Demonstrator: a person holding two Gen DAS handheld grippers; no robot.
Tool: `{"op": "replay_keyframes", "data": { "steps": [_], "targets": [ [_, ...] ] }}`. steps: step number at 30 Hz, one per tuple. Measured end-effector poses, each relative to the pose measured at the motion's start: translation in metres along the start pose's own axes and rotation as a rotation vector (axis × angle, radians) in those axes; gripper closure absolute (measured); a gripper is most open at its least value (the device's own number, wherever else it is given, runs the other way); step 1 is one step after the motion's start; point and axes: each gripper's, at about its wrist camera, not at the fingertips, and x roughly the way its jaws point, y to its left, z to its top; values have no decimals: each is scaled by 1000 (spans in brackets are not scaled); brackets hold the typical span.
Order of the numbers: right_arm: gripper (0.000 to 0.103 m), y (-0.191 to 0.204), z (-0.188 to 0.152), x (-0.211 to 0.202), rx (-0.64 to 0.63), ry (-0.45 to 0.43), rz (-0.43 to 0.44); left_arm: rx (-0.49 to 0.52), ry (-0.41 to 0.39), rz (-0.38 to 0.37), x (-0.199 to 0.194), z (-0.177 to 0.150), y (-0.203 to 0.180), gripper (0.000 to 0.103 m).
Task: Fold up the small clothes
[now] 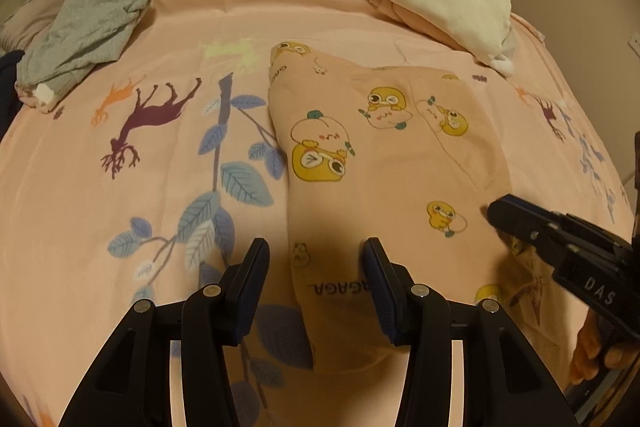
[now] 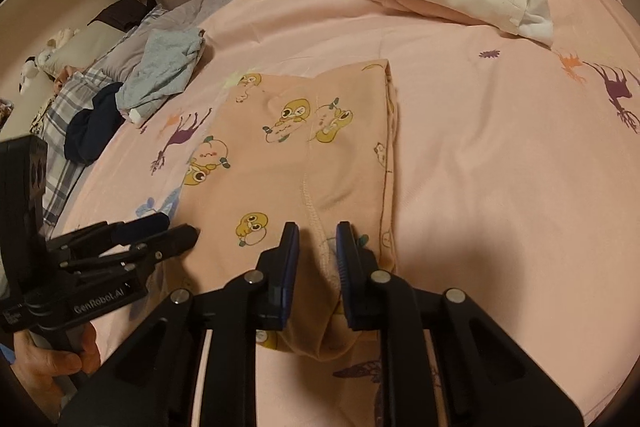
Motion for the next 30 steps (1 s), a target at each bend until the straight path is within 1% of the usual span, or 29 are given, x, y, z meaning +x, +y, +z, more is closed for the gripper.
{"op": "replay_keyframes", "data": {
  "steps": [1, 2, 4, 7, 13, 16, 18, 30],
  "targets": [
    [80, 2, -1, -3, -6, -5, 6, 0, 0, 0, -1, -1, 0, 55],
    [79, 4, -2, -5, -9, -7, 11, -3, 0, 0, -1, -4, -1, 55],
    [79, 8, -7, -9, -28, -12, 15, -3, 1, 0, -2, -7, -1, 55],
    [80, 10, -13, -6, -52, 3, -20, 0, 8, 2, -2, -11, -2, 55],
    [80, 8, -17, -3, -49, 7, -35, 6, 16, 7, -2, -13, -4, 55],
    [80, 7, -18, -4, -44, 6, -35, 7, 17, 9, -2, -15, -4, 55],
    [82, 6, -18, -6, -37, 5, -37, 6, 19, 8, -2, -15, -4, 55],
    [82, -5, -20, -10, 1, 9, -34, 5, 24, 7, -1, -18, -3, 55]
  ]
}}
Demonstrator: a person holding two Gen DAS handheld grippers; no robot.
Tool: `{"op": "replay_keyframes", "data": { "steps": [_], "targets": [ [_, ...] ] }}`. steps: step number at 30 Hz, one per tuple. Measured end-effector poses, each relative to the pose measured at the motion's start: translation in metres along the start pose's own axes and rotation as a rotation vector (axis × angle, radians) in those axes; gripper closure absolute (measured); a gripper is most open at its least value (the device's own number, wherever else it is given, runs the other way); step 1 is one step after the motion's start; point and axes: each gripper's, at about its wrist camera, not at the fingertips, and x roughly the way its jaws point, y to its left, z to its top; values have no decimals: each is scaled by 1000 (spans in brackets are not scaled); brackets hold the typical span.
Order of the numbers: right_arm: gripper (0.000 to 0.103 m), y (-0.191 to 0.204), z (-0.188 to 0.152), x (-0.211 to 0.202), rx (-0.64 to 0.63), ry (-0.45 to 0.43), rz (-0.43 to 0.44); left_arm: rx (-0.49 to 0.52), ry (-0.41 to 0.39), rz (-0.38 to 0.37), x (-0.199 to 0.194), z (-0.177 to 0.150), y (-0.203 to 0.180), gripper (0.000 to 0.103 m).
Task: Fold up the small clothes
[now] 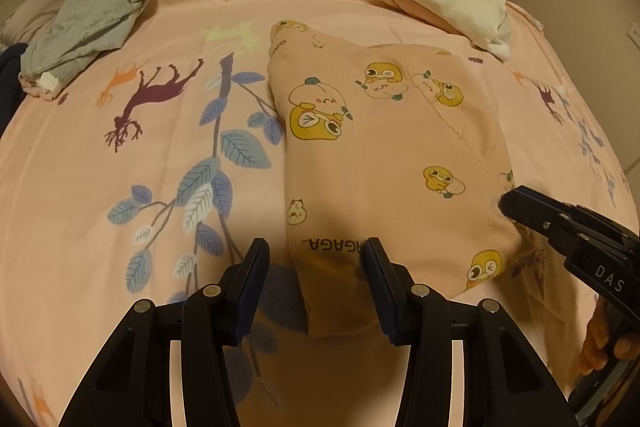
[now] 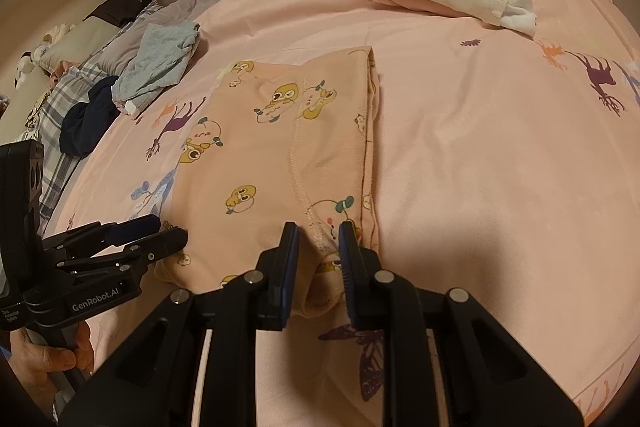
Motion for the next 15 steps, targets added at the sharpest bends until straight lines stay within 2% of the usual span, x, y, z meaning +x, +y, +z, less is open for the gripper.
{"op": "replay_keyframes", "data": {
  "steps": [6, 9, 15],
  "targets": [
    [82, -4, 1, -2, 15, -4, -3, 1, 1, 1, 1, -1, 0, 53],
    [77, -6, 4, -8, 23, -23, -10, 4, 1, 1, 2, -1, 0, 53],
    [76, -7, 27, -10, 30, -75, 9, 5, 1, 0, 3, -2, 1, 53]
  ]
}}
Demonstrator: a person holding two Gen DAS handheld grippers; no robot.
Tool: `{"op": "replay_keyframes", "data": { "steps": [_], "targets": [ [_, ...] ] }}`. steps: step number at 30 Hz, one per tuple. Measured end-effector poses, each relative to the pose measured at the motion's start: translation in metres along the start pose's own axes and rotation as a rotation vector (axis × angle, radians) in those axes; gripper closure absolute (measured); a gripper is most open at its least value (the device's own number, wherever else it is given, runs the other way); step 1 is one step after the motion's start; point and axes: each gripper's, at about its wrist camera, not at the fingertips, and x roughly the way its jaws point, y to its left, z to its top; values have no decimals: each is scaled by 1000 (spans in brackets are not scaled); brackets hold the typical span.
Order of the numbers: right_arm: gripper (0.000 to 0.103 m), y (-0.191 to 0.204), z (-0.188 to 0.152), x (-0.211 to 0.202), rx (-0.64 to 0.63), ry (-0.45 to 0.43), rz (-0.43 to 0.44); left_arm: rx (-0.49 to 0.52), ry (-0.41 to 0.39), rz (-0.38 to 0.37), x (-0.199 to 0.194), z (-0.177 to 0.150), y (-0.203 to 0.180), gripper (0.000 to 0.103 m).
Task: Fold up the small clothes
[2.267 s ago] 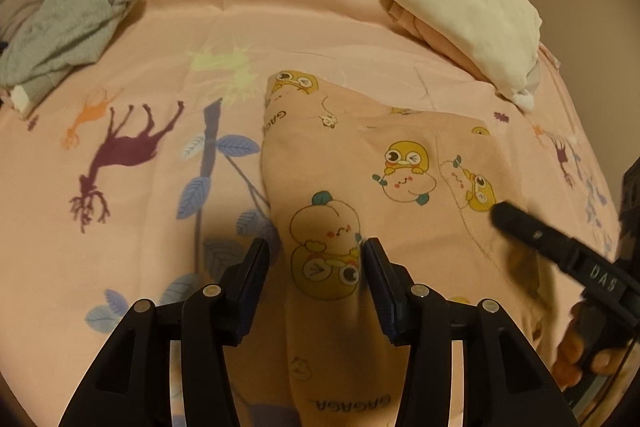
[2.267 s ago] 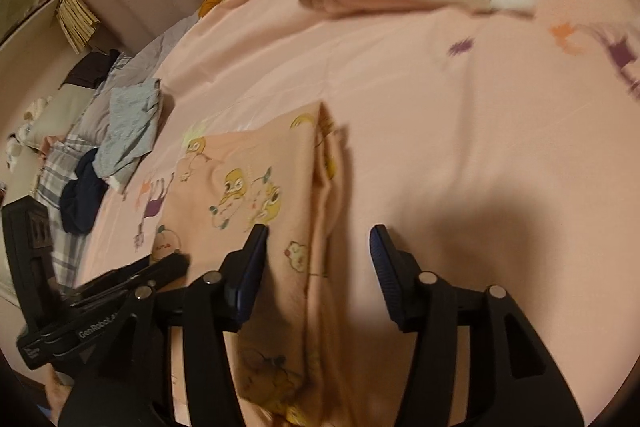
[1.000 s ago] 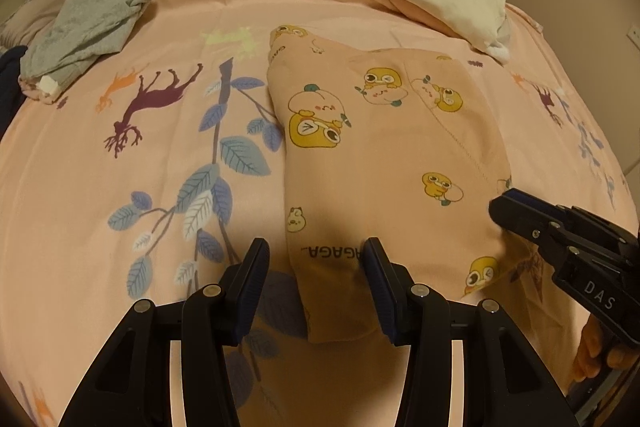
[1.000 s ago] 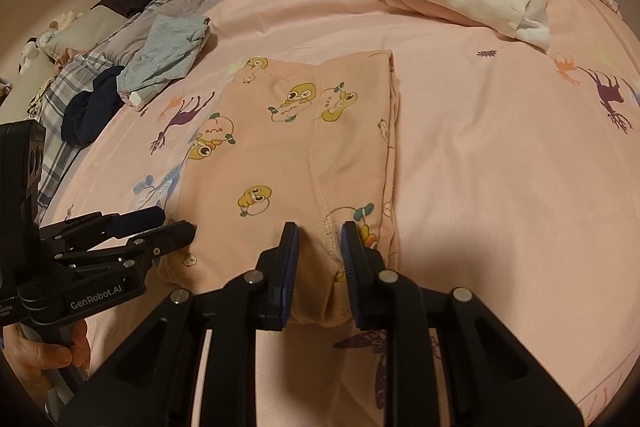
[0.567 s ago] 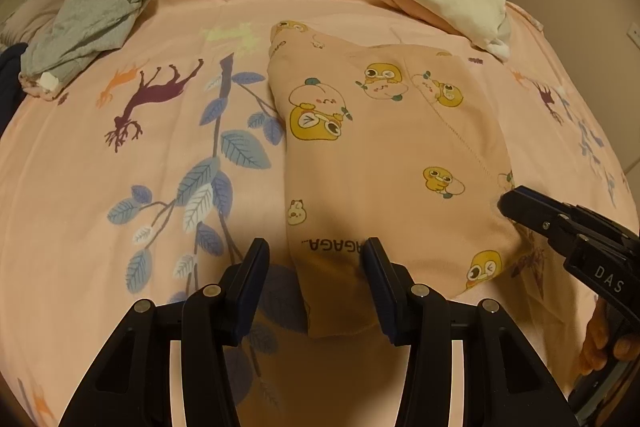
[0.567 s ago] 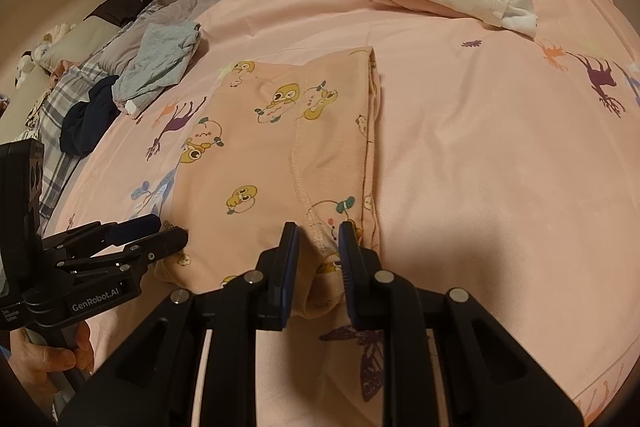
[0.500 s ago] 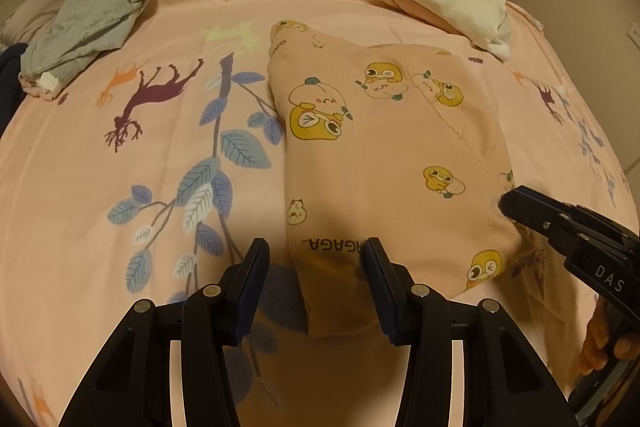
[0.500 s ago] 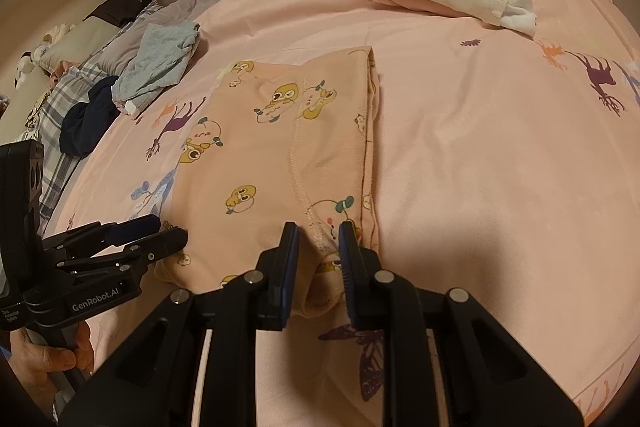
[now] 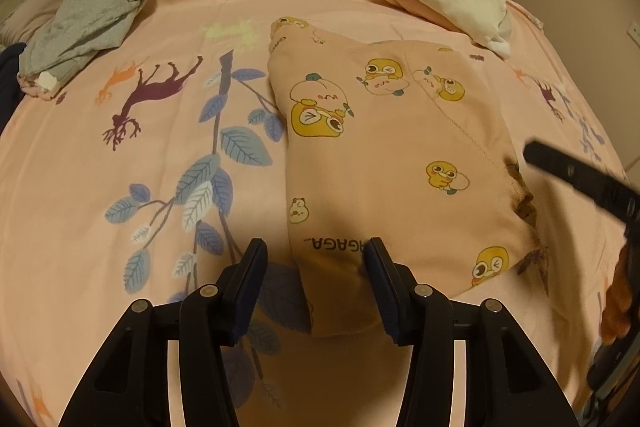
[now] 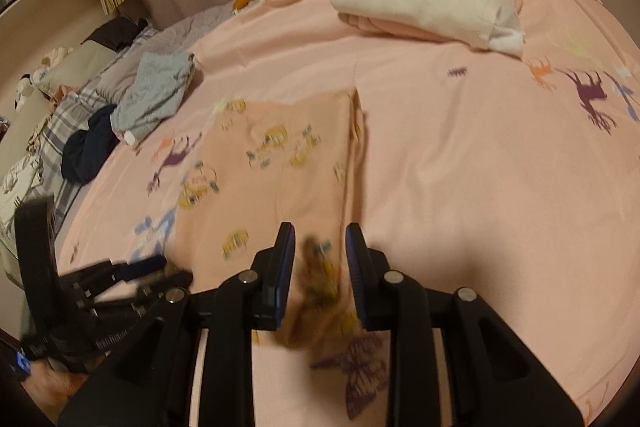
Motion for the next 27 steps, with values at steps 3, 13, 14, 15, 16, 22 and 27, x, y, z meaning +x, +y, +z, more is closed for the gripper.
{"op": "replay_keyframes", "data": {
  "steps": [3, 13, 14, 15, 16, 22, 27],
  "targets": [
    [76, 12, 13, 9, -38, -16, 24, 1, 0, 1, 1, 0, 0, 52],
    [81, 13, 30, 67, 2, 89, -1, -3, 1, -15, 4, -1, 4, 50],
    [82, 11, 31, 67, 13, 85, 1, -8, 1, -19, 4, 0, 5, 50],
    [82, 9, 33, 66, 27, 78, -1, -26, -4, -31, 2, 0, 7, 50],
    [82, 7, 34, 65, 42, 68, -4, -39, -11, -43, -1, 0, 9, 50],
    [76, 2, 37, 42, 51, -12, -34, -60, -88, -72, -24, 20, 17, 50],
    [76, 13, 22, 19, -29, -21, 29, -16, -143, -85, -24, 49, 4, 50]
  ]
}}
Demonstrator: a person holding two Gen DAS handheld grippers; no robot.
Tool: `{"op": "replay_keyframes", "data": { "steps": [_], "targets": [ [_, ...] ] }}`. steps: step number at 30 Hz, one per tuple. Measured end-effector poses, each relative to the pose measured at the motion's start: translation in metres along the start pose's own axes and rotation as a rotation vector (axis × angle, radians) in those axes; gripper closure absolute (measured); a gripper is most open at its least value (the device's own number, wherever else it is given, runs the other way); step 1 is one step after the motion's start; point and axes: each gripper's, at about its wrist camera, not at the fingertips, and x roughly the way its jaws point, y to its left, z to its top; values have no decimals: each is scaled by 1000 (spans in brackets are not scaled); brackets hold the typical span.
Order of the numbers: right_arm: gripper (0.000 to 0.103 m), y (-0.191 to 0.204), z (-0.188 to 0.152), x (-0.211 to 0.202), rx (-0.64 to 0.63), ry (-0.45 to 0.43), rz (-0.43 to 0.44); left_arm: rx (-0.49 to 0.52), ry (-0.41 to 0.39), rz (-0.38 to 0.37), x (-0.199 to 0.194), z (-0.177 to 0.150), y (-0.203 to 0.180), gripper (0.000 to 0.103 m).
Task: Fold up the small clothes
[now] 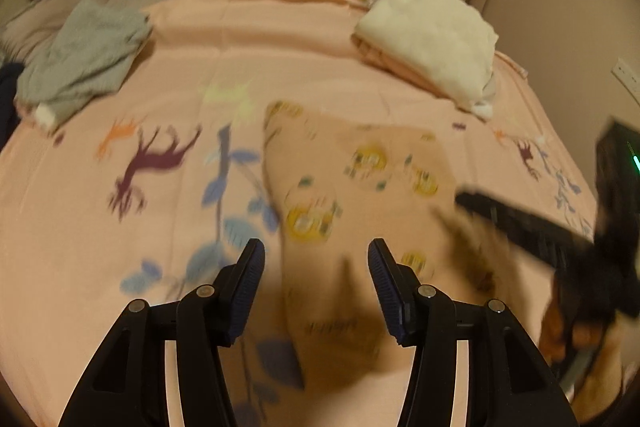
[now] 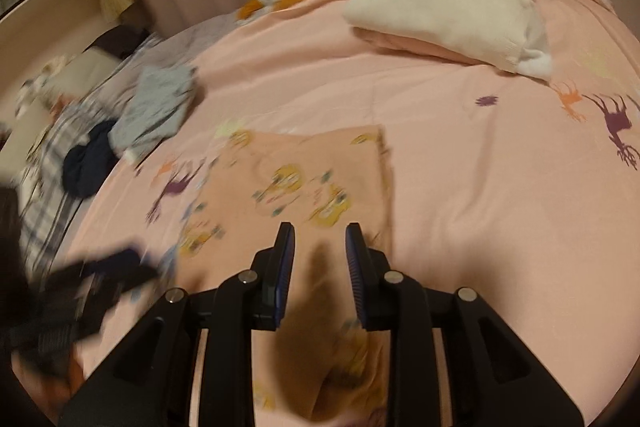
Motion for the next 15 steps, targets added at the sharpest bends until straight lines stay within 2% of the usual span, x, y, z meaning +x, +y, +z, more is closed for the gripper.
{"op": "replay_keyframes", "data": {
  "steps": [3, 7, 11, 15],
  "targets": [
    [76, 11, -17, -5, -72, 34, 24, 21, 14, -13, 17, 5, -8, 50],
    [76, 12, -34, 1, -102, 84, 5, 23, 63, -10, 41, 0, -15, 50],
    [78, -2, -37, 2, -51, 99, 23, 38, 102, 31, 58, -6, -13, 50],
    [79, -9, -40, 0, -17, 111, 31, 16, 102, 26, 54, -5, -5, 50]
  ]
}}
